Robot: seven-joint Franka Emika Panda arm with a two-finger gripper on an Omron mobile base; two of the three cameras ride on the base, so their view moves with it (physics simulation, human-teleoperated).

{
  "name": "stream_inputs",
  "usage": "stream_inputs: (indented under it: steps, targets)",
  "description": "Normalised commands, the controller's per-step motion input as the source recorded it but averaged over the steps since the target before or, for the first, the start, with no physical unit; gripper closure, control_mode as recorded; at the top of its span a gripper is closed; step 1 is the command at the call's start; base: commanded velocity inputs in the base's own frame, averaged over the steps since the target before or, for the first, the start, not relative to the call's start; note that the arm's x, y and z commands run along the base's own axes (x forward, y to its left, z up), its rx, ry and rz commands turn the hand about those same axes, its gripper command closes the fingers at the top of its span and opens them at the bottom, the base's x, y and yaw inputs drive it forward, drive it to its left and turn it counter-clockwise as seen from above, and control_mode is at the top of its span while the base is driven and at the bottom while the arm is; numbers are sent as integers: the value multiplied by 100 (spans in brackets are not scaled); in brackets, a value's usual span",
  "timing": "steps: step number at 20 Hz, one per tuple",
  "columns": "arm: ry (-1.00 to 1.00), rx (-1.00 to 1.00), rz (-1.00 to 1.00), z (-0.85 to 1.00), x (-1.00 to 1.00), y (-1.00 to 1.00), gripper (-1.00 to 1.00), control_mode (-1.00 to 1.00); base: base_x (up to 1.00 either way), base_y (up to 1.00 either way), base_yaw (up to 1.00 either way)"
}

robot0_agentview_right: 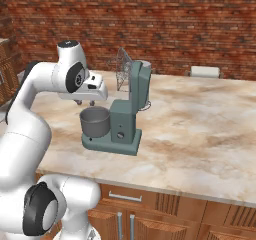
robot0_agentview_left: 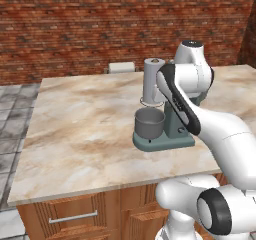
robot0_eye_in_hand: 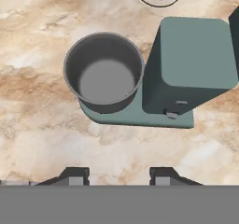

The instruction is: Close the stand mixer head.

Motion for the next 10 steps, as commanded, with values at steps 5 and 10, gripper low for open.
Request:
stream_inputs:
  steps: [5, 10]
  targets:
    - [-5, 0, 0, 1, -16, -40, -100, -100, 0, 0, 0]
    - [-14, 10, 0, 11, -40, -79, -100, -100, 0, 0, 0]
